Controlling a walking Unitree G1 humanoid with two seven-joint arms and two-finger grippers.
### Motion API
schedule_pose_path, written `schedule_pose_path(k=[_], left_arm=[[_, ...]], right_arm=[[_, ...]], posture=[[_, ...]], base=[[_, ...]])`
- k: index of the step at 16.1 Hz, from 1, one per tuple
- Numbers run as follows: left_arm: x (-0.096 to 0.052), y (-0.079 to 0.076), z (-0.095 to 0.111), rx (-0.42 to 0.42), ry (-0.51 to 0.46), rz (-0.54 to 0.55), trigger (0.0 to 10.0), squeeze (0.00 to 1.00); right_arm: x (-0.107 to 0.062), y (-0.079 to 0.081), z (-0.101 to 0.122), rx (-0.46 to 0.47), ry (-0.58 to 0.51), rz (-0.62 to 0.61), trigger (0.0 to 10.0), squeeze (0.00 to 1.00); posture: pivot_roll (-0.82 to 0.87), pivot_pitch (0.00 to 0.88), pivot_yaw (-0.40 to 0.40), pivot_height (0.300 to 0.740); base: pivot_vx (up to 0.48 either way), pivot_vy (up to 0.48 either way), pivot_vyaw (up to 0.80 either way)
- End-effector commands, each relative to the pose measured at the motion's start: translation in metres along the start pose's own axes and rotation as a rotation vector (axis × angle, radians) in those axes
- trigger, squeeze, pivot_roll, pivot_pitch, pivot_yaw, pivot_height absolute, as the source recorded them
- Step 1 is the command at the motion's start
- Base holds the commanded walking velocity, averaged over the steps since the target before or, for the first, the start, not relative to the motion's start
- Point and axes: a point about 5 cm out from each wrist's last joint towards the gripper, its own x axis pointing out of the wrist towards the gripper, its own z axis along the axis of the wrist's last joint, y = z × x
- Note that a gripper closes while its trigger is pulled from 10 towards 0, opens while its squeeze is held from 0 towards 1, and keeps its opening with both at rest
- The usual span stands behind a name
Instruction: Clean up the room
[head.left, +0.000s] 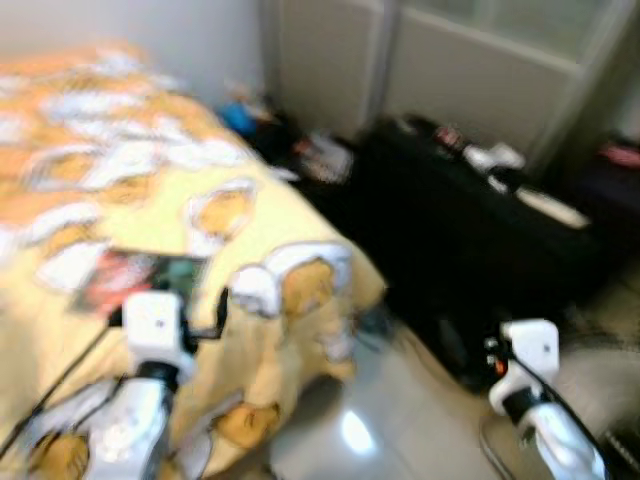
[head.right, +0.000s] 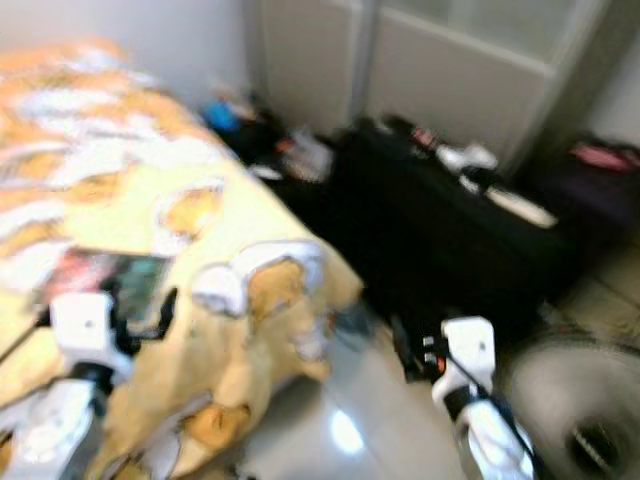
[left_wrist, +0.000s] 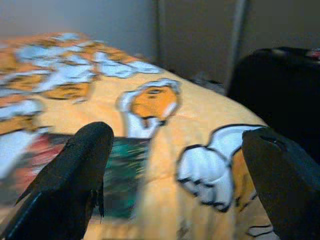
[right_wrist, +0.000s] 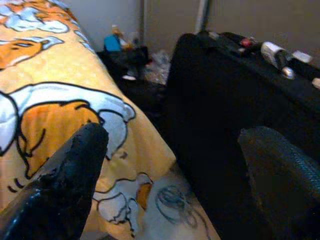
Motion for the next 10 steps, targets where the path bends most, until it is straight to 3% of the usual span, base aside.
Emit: schedule_pose_path(k=[1, 3, 5, 7, 10], left_arm=[[-0.001, 0.005, -0.002, -0.013, 0.009, -0.004, 10.0, 0.0], [-0.001, 0.012, 0.002, -0.028, 0.019, 0.046, 10.0, 0.0], [-0.003, 0.014, 0.004, -0.019, 0.03, 0.025, 10.0, 0.0], [0.004, 0.013, 0.004, -0.035, 0.028, 0.029, 10.0, 0.0], [0.005, 0.013, 0.001, 0.022, 0.056, 0.024, 10.0, 0.0]], right_arm=[[0.002, 0.004, 0.003, -0.008, -0.021, -0.008, 10.0, 1.0], [0.001, 0.007, -0.001, 0.014, -0.019, -0.012, 10.0, 1.0], [0.001, 0.005, 0.006, 0.042, -0.024, -0.024, 10.0, 1.0], [0.007, 0.004, 0.005, 0.039, -0.027, -0.033, 10.0, 1.0], [-0.002, -0.006, 0.003, 0.045, -0.009, -0.077, 10.0, 1.0]], posture=[[-0.03, 0.0, 0.016, 0.74], [0.0, 0.0, 0.013, 0.74], [0.0, 0.0, 0.012, 0.74], [0.01, 0.0, 0.004, 0.74], [-0.02, 0.0, 0.025, 0.74]], base=[[0.0, 0.0, 0.8], [0.0, 0.0, 0.8], [0.0, 0.0, 0.8], [0.0, 0.0, 0.8], [0.0, 0.0, 0.8]])
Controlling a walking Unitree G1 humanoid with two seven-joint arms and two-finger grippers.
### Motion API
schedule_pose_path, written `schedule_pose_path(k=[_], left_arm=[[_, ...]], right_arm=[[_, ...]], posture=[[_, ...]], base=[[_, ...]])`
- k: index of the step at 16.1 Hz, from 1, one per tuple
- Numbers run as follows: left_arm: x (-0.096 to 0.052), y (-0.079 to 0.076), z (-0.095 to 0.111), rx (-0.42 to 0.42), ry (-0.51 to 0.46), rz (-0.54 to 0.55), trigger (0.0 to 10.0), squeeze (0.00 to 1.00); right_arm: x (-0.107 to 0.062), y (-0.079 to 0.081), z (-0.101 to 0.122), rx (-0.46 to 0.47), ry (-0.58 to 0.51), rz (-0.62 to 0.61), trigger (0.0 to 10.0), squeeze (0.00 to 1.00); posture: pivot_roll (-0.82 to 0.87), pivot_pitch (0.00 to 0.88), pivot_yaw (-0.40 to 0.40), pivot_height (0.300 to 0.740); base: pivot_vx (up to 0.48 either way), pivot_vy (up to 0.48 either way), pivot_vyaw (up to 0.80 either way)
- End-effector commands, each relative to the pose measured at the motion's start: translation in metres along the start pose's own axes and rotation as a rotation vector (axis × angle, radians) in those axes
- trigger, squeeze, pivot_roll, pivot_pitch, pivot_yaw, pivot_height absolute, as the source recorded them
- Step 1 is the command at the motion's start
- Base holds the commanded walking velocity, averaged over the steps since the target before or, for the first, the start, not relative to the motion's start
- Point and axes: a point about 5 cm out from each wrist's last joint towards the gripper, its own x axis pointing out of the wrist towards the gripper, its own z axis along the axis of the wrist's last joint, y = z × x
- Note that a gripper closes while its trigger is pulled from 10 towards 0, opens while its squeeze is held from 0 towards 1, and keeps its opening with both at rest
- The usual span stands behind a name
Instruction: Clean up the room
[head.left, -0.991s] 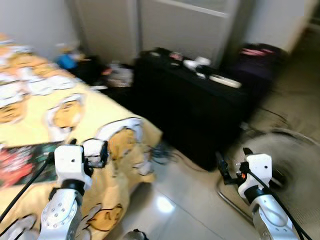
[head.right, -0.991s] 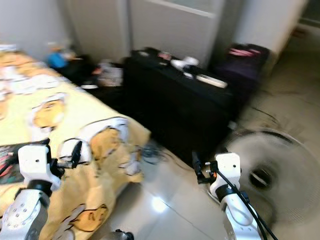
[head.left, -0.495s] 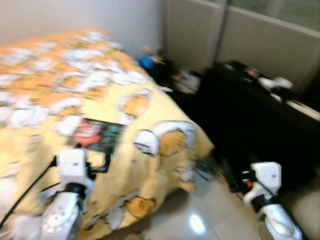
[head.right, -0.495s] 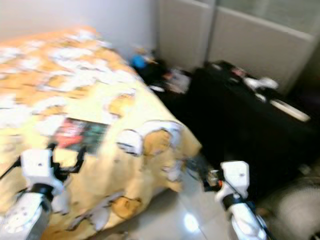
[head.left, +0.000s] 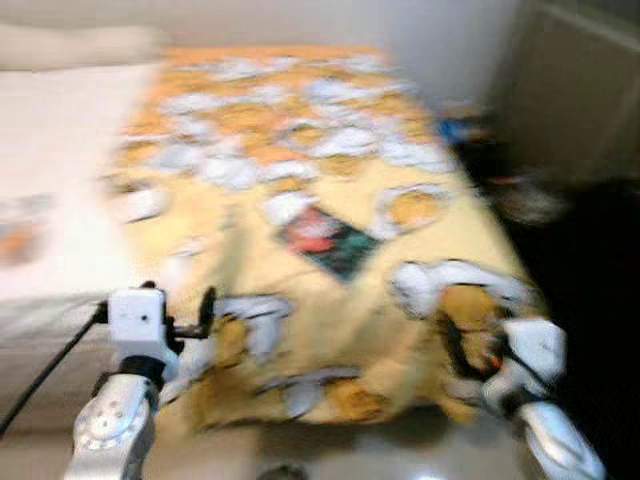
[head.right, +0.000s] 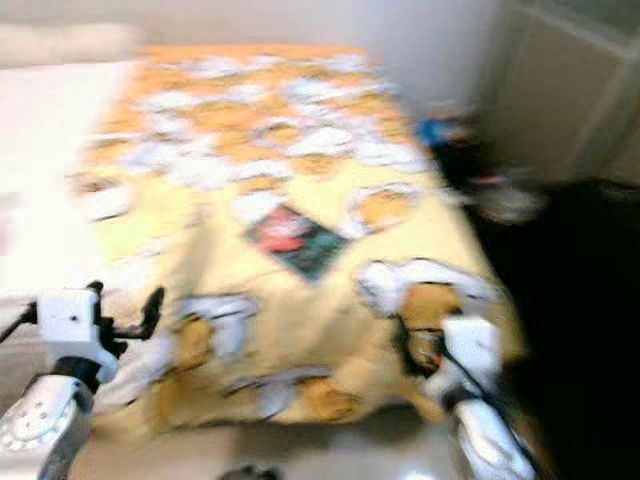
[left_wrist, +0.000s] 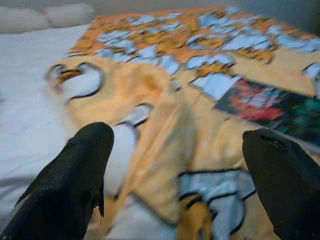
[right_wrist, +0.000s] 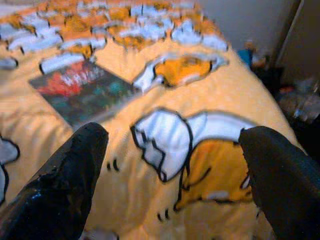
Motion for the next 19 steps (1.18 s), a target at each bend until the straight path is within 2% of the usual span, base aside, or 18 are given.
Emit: schedule_pose_path(k=[1, 2, 3, 4, 5, 6, 7, 10, 13, 15, 19], left_arm=[[0.003, -0.003, 0.002, 0.014, -0.006, -0.01, 10.0, 0.0], [0.006, -0.009, 0.005, 0.029, 0.002, -0.085, 10.0, 0.0], [0.014, -0.009, 0.011, 0.057, 0.002, -0.143, 10.0, 0.0], [0.023, -0.002, 0.012, 0.084, -0.005, -0.139, 10.0, 0.0], [0.028, 0.0, 0.021, 0.067, -0.02, -0.113, 10.0, 0.0], [0.028, -0.004, 0.016, 0.039, -0.011, -0.11, 10.0, 0.0], [0.021, -0.003, 0.011, 0.031, 0.009, -0.086, 10.0, 0.0], [0.02, -0.001, 0.007, 0.001, 0.015, -0.042, 10.0, 0.0], [0.022, -0.001, 0.006, 0.013, 0.015, -0.031, 10.0, 0.0], [0.024, -0.002, 0.007, 0.017, 0.012, -0.028, 10.0, 0.0], [0.029, -0.008, 0.007, 0.008, 0.005, -0.045, 10.0, 0.0]], right_arm=[[0.0, -0.008, 0.005, -0.003, -0.014, -0.041, 10.0, 1.0], [-0.003, -0.011, 0.006, 0.064, 0.004, -0.112, 10.0, 1.0], [0.0, 0.001, 0.008, 0.103, 0.016, -0.074, 10.0, 0.0], [0.005, 0.012, 0.002, 0.106, 0.022, -0.08, 10.0, 0.0], [0.009, 0.014, 0.009, 0.121, -0.03, -0.091, 10.0, 0.0], [0.013, 0.012, 0.009, 0.048, -0.033, -0.107, 10.0, 0.0], [0.011, 0.013, 0.01, 0.031, -0.008, -0.075, 10.0, 0.0], [0.016, 0.017, 0.012, 0.039, 0.01, -0.042, 10.0, 0.0], [0.02, 0.015, 0.01, 0.053, 0.028, -0.038, 10.0, 0.0], [0.022, 0.013, 0.008, 0.093, 0.045, -0.053, 10.0, 0.0], [0.028, 0.018, 0.017, 0.067, 0.024, -0.023, 10.0, 0.0]], posture=[[-0.04, 0.0, 0.03, 0.74], [-0.05, 0.0, 0.044, 0.74], [-0.07, 0.0, 0.087, 0.74], [-0.07, 0.0, 0.113, 0.74], [-0.07, 0.0, 0.125, 0.74], [-0.08, 0.0, 0.109, 0.74], [-0.06, 0.0, 0.087, 0.74], [-0.05, 0.0, 0.052, 0.74], [-0.04, 0.0, 0.038, 0.74], [-0.04, 0.0, 0.042, 0.74], [-0.04, 0.0, 0.031, 0.74]], base=[[0.0, 0.0, 0.8], [0.0, 0.266, 0.0], [0.0, 0.266, 0.0], [0.0, 0.274, 0.0], [0.0, 0.274, 0.0], [0.0, 0.274, 0.0], [0.0, 0.27, 0.0], [0.0, 0.274, 0.0], [0.0, 0.273, 0.0], [0.0, 0.277, 0.0], [0.0, 0.271, 0.0]])
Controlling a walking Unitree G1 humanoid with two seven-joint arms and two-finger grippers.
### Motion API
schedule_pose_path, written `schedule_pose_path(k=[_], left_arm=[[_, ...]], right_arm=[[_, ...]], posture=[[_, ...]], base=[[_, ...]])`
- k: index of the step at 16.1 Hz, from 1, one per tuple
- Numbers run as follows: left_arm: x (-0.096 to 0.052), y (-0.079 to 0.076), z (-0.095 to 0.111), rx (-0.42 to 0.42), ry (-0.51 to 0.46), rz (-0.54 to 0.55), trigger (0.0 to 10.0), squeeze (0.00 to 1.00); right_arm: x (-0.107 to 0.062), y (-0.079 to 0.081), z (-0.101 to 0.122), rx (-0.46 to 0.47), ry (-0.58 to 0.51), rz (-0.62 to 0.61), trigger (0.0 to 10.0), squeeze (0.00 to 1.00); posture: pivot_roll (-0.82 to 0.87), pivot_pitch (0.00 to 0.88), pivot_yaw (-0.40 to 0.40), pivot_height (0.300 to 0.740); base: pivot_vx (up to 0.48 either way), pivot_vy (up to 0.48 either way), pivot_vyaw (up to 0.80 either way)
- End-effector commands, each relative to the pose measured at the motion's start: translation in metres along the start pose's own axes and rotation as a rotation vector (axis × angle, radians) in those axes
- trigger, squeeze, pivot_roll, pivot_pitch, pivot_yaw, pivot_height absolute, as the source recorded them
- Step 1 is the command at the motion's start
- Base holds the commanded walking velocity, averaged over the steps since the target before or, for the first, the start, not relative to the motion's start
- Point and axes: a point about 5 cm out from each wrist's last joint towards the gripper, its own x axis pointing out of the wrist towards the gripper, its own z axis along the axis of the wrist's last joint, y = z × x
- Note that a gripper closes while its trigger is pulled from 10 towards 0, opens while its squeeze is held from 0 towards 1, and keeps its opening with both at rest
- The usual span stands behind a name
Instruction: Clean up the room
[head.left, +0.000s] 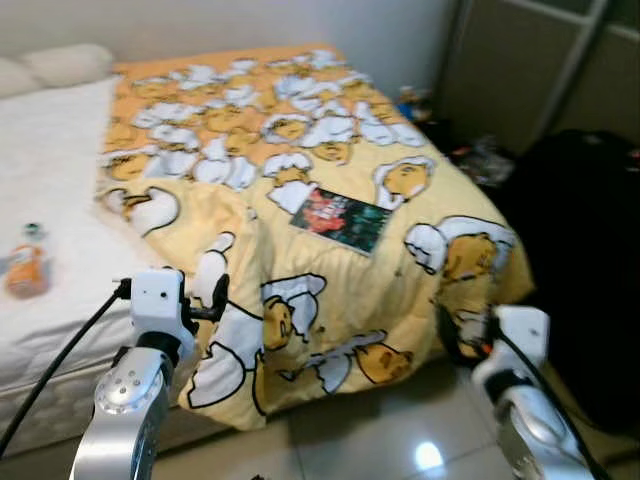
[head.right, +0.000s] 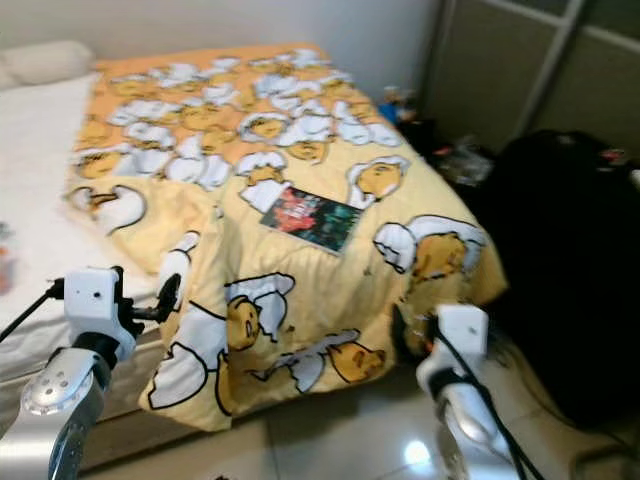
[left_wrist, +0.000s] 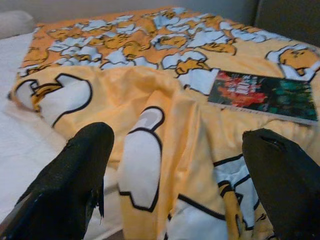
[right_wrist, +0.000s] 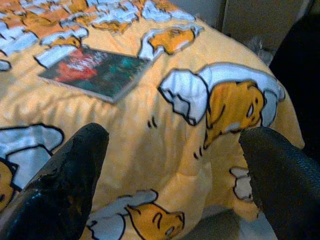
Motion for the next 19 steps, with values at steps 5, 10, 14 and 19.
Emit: schedule_pose_path(k=[5, 10, 14, 19], left_arm=[[0.002, -0.003, 0.001, 0.015, -0.012, 0.015, 10.0, 0.0], [-0.002, 0.0, -0.001, 0.01, -0.005, 0.034, 10.0, 0.0], [-0.008, -0.002, 0.0, 0.01, 0.001, 0.026, 10.0, 0.0], [-0.013, 0.0, -0.002, 0.009, 0.006, 0.04, 10.0, 0.0]], right_arm=[[0.006, -0.005, 0.003, -0.009, -0.004, -0.005, 10.0, 0.0], [0.004, -0.002, 0.001, -0.007, 0.002, 0.007, 10.0, 0.0], [-0.001, -0.01, 0.006, -0.014, -0.012, -0.005, 10.0, 0.0], [-0.004, -0.003, 0.007, -0.018, -0.005, -0.019, 10.0, 0.0]], posture=[[-0.01, 0.0, 0.01, 0.74], [-0.02, 0.0, 0.023, 0.74], [-0.01, 0.0, 0.011, 0.74], [0.0, 0.0, -0.002, 0.74]], base=[[0.0, 0.263, 0.0], [0.0, 0.248, 0.0], [0.0, 0.25, 0.0], [0.0, 0.253, 0.0]])
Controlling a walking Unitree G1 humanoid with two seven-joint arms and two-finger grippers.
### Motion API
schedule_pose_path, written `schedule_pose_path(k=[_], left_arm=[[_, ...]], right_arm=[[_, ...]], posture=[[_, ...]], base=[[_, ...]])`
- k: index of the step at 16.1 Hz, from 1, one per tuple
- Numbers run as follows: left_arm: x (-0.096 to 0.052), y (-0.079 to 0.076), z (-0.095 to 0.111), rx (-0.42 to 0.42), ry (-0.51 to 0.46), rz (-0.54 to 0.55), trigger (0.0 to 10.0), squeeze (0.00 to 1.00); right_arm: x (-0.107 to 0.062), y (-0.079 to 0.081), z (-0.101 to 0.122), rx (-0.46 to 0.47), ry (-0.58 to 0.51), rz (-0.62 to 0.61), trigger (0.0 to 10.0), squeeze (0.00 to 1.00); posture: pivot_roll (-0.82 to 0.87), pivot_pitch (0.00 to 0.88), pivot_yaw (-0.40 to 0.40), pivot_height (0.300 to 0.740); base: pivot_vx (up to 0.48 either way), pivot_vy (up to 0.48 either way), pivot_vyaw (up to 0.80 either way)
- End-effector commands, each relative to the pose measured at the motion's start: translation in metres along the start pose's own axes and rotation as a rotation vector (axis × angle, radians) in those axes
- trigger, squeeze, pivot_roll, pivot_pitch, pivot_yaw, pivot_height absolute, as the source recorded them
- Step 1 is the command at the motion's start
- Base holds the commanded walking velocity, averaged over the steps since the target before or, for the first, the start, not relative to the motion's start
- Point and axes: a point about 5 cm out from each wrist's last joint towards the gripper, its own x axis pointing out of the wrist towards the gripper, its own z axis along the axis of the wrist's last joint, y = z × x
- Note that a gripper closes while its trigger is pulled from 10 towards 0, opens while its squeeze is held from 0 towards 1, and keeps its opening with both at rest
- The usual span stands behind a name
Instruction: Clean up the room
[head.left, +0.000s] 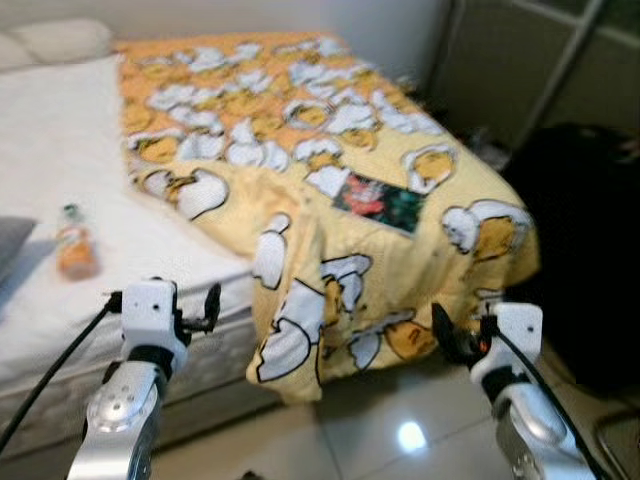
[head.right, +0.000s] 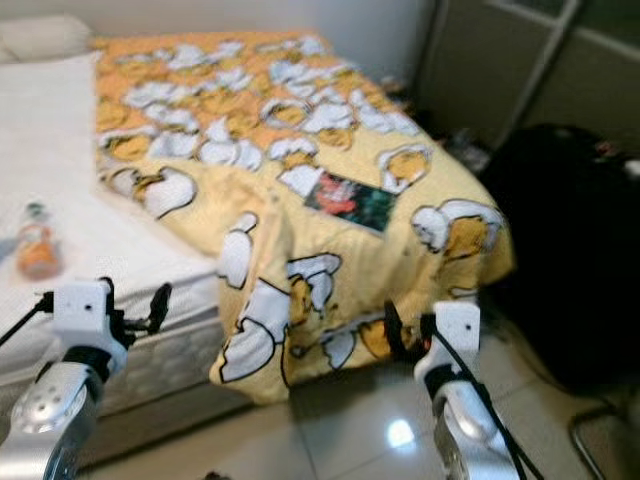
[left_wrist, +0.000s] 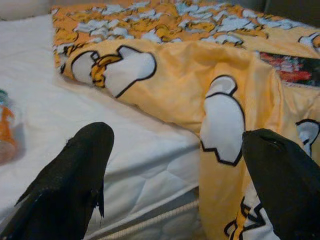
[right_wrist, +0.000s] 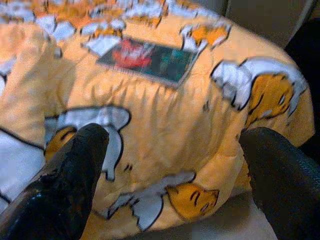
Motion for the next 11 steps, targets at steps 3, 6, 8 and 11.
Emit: schedule_pose_path(k=[3, 6, 8, 11], left_arm=[[0.0021, -0.0052, 0.0078, 0.008, -0.018, -0.019, 10.0, 0.0], [0.0035, -0.0046, 0.0112, 0.012, -0.026, -0.018, 10.0, 0.0], [0.0028, -0.0034, 0.0117, 0.011, -0.029, -0.012, 10.0, 0.0], [0.003, -0.0034, 0.0115, 0.009, -0.03, -0.004, 10.0, 0.0]], right_arm=[[0.0016, -0.0034, 0.0034, -0.015, -0.005, -0.018, 10.0, 0.0], [0.0036, -0.0036, 0.0062, -0.026, -0.009, -0.008, 10.0, 0.0], [0.005, -0.0012, 0.0065, -0.029, -0.009, 0.005, 10.0, 0.0], [0.006, 0.0037, 0.0076, -0.078, -0.012, 0.042, 10.0, 0.0]], posture=[[0.0, 0.0, 0.01, 0.74], [0.01, 0.0, 0.006, 0.74], [0.01, 0.0, -0.001, 0.74], [0.01, 0.0, -0.009, 0.74]], base=[[0.0, 0.254, 0.0], [0.0, 0.256, 0.0], [0.0, 0.255, 0.0], [0.0, 0.259, 0.0]])
